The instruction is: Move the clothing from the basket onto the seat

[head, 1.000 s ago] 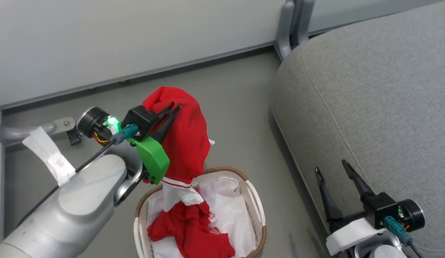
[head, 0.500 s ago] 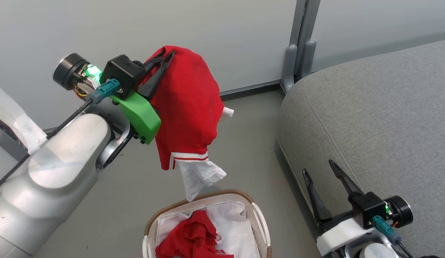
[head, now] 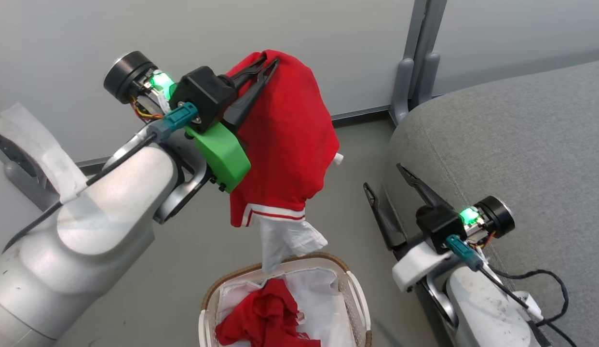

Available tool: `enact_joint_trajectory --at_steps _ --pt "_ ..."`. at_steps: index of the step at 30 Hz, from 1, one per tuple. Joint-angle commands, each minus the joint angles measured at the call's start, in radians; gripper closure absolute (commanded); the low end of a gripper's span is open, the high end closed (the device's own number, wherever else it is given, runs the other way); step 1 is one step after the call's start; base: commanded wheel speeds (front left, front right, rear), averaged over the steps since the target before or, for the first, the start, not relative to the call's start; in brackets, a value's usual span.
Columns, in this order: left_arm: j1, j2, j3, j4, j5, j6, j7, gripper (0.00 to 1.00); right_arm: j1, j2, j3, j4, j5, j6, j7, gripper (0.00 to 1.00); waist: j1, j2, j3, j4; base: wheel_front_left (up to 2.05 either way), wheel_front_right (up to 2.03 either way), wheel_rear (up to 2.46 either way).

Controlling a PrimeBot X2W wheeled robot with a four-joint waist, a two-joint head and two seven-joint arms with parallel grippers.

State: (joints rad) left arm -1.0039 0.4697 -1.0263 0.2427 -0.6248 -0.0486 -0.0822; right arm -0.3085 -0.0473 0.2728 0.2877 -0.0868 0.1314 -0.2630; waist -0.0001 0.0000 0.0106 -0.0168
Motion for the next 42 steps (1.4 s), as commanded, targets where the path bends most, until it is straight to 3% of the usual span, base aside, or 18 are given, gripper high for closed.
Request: enact_joint_trajectory --at_steps 1,10,17,18,19,20,24,35,38,39,40,42 --pt "-0.021 -0.011 -0.002 -0.008 -0.001 -0.006 -0.001 1.0 -0.044 -0.007 0.01 0.03 -0.014 -0.001 -0.003 0.0 0.0001 0.0 0.002 0.013 0.0 0.0 0.0" --pt "-0.031 -0.048 -0.037 -0.054 -0.001 -0.023 0.011 1.0 -0.214 -0.056 0.148 0.256 0.017 -0.001 -0.003 0.0 0.0001 0.0 0.001 0.046 0.0 0.0 0.0" --pt "-0.032 -0.071 -0.051 -0.089 -0.006 -0.027 0.005 1.0 -0.304 -0.047 0.288 0.38 0.114 -0.001 -0.003 0.0 0.0001 0.0 0.004 0.063 0.0 0.0 0.0" --pt "-0.026 -0.075 -0.051 -0.093 -0.014 -0.027 0.004 1.0 -0.319 -0.045 0.314 0.39 0.134 -0.001 -0.003 0.16 0.0001 0.0 0.005 0.066 0.0 0.0 0.0" --pt "-0.024 -0.076 -0.052 -0.095 -0.016 -0.027 0.005 1.0 -0.33 -0.045 0.329 0.395 0.148 -0.001 -0.003 0.42 0.0001 0.0 0.006 0.068 0.0 0.0 0.0" --pt "-0.021 -0.075 -0.053 -0.098 -0.019 -0.027 0.006 1.0 -0.341 -0.044 0.343 0.396 0.161 -0.001 -0.003 0.59 0.0001 0.0 0.007 0.069 0.0 0.0 0.0" --pt "0.0 -0.064 -0.049 -0.095 -0.025 -0.015 0.0 1.0 -0.355 -0.048 0.364 0.378 0.192 -0.001 -0.003 1.0 0.0001 0.0 0.011 0.074 0.0 0.0 0.0" --pt "0.139 -0.031 0.006 -0.017 -0.119 0.025 -0.093 1.0 -0.264 -0.076 0.287 0.273 0.205 -0.001 -0.003 1.0 0.0001 0.0 0.013 0.058 0.0 0.0 0.0" --pt "0.19 -0.027 0.016 0.019 -0.148 0.031 -0.123 0.53 -0.241 -0.077 0.258 0.235 0.201 -0.001 -0.003 1.0 0.0001 0.0 0.013 0.048 0.0 0.0 0.0" --pt "0.206 -0.028 0.019 0.03 -0.154 0.032 -0.13 0.2 -0.232 -0.077 0.248 0.226 0.202 -0.001 -0.003 1.0 0.0001 0.0 0.012 0.046 0.0 0.0 0.0" --pt "0.223 -0.03 0.025 0.042 -0.163 0.035 -0.14 0.0 -0.223 -0.076 0.236 0.215 0.203 -0.001 -0.003 1.0 0.0001 0.0 0.012 0.044 0.0 0.0 0.0" --pt "0.255 -0.039 0.037 0.067 -0.171 0.04 -0.156 0.0 -0.207 -0.077 0.217 0.192 0.201 -0.001 -0.003 1.0 0.0001 0.0 0.013 0.041 0.0 0.0 0.0"
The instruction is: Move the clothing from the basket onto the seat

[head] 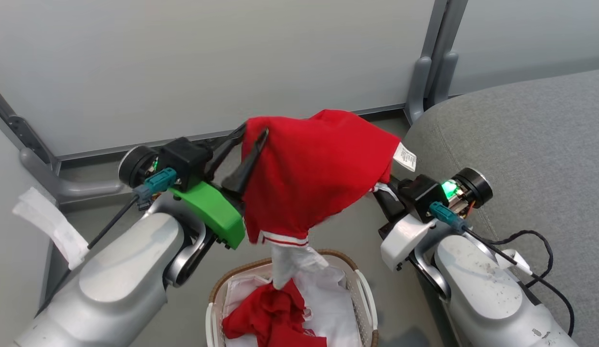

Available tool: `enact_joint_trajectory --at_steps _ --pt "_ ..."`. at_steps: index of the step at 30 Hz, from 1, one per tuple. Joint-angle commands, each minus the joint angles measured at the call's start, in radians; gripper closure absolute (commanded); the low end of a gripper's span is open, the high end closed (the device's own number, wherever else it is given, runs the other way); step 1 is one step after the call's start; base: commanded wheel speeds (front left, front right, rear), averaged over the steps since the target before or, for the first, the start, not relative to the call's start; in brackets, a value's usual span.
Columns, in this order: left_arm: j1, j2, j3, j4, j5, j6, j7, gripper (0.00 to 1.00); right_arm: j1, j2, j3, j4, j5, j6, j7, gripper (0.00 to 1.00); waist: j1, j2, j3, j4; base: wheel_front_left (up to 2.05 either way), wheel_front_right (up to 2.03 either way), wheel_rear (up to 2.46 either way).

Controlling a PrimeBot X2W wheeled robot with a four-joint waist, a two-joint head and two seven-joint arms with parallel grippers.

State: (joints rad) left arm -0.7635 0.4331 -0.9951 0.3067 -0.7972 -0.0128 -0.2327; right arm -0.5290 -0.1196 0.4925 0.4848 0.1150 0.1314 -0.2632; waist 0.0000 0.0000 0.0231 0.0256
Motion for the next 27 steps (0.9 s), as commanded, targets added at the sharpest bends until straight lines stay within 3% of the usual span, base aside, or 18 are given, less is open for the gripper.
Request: enact_joint_trajectory --at_steps 1,9,19,27 --pt "0.029 -0.007 0.01 0.014 -0.002 0.005 -0.011 0.0 0.021 -0.004 -0.013 -0.014 -0.003 -0.001 -0.002 1.0 0.0 0.0 0.0 -0.002 0.0 0.0 0.0" --pt "0.182 -0.096 0.095 0.061 -0.005 -0.004 -0.033 0.0 0.086 0.006 -0.102 -0.085 -0.015 -0.001 -0.002 1.0 0.0 0.0 0.0 0.001 0.0 0.0 0.0" --pt "0.382 -0.203 0.25 0.083 0.145 -0.065 -0.033 0.0 0.142 0.021 -0.182 -0.122 -0.041 -0.001 -0.002 1.0 0.0 0.0 0.006 -0.011 0.0 0.0 0.0" --pt "0.457 -0.253 0.33 0.103 0.238 -0.1 -0.033 0.0 0.17 0.024 -0.219 -0.139 -0.058 -0.001 -0.002 1.0 0.0 0.0 0.007 -0.033 0.0 0.0 0.0"
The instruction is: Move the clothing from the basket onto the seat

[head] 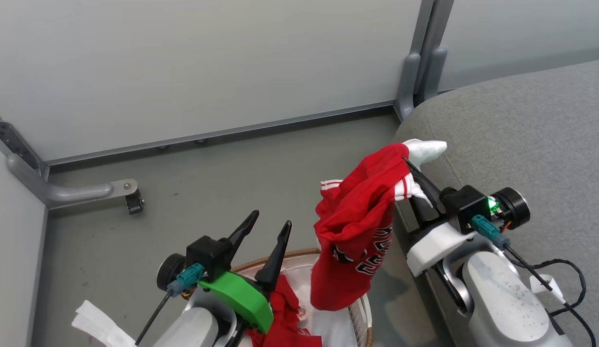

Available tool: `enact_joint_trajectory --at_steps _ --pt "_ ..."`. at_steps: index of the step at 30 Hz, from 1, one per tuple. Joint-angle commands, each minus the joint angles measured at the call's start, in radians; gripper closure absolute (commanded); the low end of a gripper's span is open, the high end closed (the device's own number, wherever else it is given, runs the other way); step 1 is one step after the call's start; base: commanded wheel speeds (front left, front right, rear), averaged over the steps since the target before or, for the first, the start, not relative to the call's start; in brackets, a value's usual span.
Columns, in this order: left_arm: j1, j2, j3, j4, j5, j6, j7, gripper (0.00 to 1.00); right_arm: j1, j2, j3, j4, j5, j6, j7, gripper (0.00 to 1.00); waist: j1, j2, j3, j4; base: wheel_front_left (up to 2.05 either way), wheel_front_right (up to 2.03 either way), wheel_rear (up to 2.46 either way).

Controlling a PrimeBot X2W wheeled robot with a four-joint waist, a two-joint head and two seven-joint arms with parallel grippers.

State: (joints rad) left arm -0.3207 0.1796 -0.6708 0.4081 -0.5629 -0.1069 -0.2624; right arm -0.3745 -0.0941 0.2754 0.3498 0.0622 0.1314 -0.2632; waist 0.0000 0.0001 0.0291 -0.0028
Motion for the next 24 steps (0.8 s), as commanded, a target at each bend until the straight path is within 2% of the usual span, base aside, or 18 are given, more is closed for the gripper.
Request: enact_joint_trajectory --at_steps 1,7,17,24 --pt "0.022 -0.005 0.013 0.002 0.012 -0.008 -0.003 0.0 0.014 -0.002 -0.005 -0.005 -0.008 -0.001 -0.002 1.0 0.0 -0.0001 0.001 -0.009 0.0 0.0 0.0" --pt "0.047 -0.03 0.05 -0.007 0.06 -0.017 -0.004 0.0 -0.017 -0.014 -0.041 -0.021 -0.025 -0.001 -0.002 1.0 0.0 -0.0001 0.017 -0.057 0.0 0.0 0.0" --pt "0.06 -0.051 0.105 -0.043 0.142 -0.023 -0.002 0.0 -0.028 -0.068 -0.129 -0.069 -0.046 -0.002 -0.002 1.0 0.0 -0.0001 0.081 -0.228 0.0 0.0 0.0" --pt "0.039 -0.055 0.088 -0.036 0.172 -0.025 -0.002 0.0 -0.027 -0.082 -0.165 -0.075 -0.04 -0.001 -0.002 1.0 0.0 -0.0001 0.127 -0.33 0.0 0.0 0.0"
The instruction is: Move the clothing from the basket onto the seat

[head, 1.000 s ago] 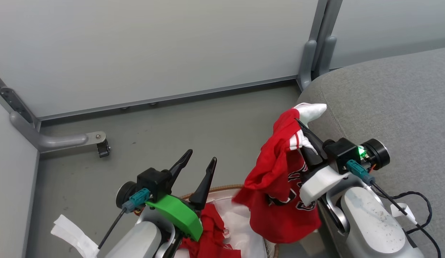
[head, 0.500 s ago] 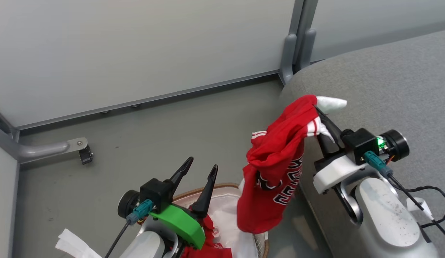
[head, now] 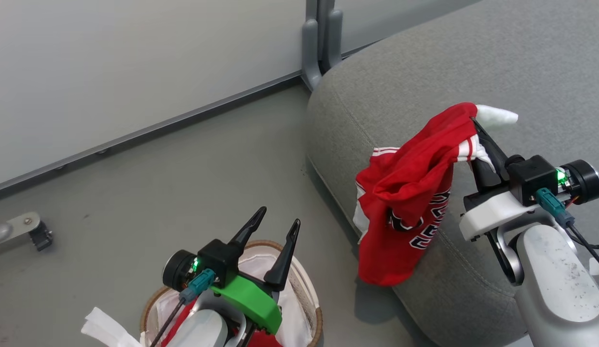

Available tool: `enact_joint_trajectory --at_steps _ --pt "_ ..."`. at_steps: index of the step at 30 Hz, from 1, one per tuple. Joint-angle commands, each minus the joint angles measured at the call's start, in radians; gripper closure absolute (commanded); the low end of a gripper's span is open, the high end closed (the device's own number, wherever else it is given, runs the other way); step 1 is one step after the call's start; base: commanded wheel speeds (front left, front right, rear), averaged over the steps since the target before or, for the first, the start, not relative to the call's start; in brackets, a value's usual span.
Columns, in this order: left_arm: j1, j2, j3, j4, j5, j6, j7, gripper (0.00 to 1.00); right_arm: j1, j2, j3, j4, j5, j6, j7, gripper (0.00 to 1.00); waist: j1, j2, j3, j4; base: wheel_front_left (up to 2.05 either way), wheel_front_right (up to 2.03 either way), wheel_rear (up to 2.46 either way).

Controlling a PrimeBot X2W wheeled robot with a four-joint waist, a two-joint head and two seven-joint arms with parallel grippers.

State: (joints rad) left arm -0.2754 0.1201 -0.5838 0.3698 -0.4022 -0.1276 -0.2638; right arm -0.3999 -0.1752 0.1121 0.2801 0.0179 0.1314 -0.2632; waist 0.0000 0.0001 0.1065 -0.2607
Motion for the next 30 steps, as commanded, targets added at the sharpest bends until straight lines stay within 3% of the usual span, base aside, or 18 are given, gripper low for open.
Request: enact_joint_trajectory --at_steps 1,8,18,22,30 --pt "-0.013 0.006 -0.005 0.003 0.012 -0.005 -0.001 0.0 -0.004 -0.001 -0.003 -0.006 0.006 -0.001 -0.002 1.0 0.0 -0.0001 0.059 -0.084 0.0 0.0 0.0" --pt "-0.051 0.014 -0.045 -0.001 0.014 -0.004 -0.001 0.0 -0.028 -0.001 -0.02 0.011 0.014 -0.001 -0.002 1.0 0.0 -0.0001 0.101 -0.108 0.0 0.0 0.0" --pt "-0.103 0.031 -0.096 -0.019 0.012 -0.004 -0.001 0.0 -0.204 -0.019 -0.068 0.074 0.024 -0.002 -0.002 1.0 0.0 -0.0001 0.164 -0.052 0.0 0.0 0.0" --pt "-0.131 0.03 -0.124 -0.038 0.014 -0.004 -0.001 0.0 -0.353 -0.077 -0.115 0.122 0.029 -0.002 -0.002 1.0 0.0 -0.0001 0.194 0.001 0.0 0.0 0.0" --pt "-0.174 0.027 -0.149 -0.083 0.035 -0.004 -0.001 0.0 -0.652 -0.267 -0.19 0.231 0.029 -0.001 0.002 1.0 0.0 -0.0001 0.256 0.105 0.0 0.0 0.0"
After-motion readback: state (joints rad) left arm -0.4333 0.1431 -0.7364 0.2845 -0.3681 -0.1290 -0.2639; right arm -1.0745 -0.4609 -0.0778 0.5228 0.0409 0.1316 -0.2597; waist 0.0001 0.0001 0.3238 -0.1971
